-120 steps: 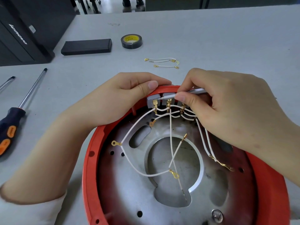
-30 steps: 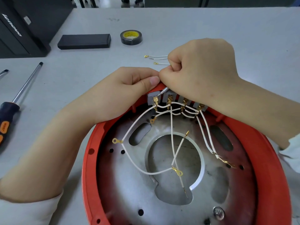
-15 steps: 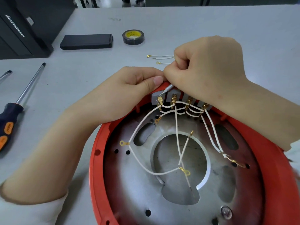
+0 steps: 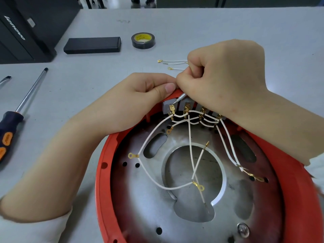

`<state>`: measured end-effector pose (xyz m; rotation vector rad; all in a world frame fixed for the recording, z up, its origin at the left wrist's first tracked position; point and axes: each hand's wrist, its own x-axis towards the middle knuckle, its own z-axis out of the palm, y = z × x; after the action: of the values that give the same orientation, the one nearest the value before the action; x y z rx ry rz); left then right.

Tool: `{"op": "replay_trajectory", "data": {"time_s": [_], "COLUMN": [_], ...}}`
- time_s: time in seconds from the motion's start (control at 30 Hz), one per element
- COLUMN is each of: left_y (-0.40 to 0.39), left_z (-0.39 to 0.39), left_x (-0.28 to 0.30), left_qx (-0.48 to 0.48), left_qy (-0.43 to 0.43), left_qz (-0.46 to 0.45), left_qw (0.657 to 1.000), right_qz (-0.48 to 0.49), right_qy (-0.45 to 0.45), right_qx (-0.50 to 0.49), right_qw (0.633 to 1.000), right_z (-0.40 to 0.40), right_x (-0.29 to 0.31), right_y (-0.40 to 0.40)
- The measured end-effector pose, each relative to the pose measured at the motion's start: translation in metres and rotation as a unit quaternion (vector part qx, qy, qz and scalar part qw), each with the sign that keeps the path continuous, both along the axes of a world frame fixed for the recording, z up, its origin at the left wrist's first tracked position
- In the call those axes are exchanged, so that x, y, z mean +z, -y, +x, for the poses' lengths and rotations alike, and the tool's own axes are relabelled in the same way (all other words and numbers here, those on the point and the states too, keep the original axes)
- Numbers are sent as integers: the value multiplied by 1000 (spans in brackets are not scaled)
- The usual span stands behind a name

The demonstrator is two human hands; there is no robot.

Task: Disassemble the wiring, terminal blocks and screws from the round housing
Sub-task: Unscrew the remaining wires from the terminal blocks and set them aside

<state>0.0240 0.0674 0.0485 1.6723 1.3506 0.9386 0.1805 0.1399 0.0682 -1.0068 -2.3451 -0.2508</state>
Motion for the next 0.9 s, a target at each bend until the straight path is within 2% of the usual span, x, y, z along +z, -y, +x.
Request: {"op": "replay_trajectory", "data": {"time_s": [0.6, 0.9], "left_y": [-1, 0], "left_z": [-3, 0], "left_x": [2, 2], "left_qx": [8, -1], "left_qy": [-43, -8], "left_qz": [-10, 1], "left_qw": [999, 1000], "right_qz": [-104, -49], "right_qy": [23, -18], "right_qx": [52, 22], "right_qw": [993, 998], "right_z": [-5, -2], "right_x": [0, 1], "right_y": [-15, -5]}}
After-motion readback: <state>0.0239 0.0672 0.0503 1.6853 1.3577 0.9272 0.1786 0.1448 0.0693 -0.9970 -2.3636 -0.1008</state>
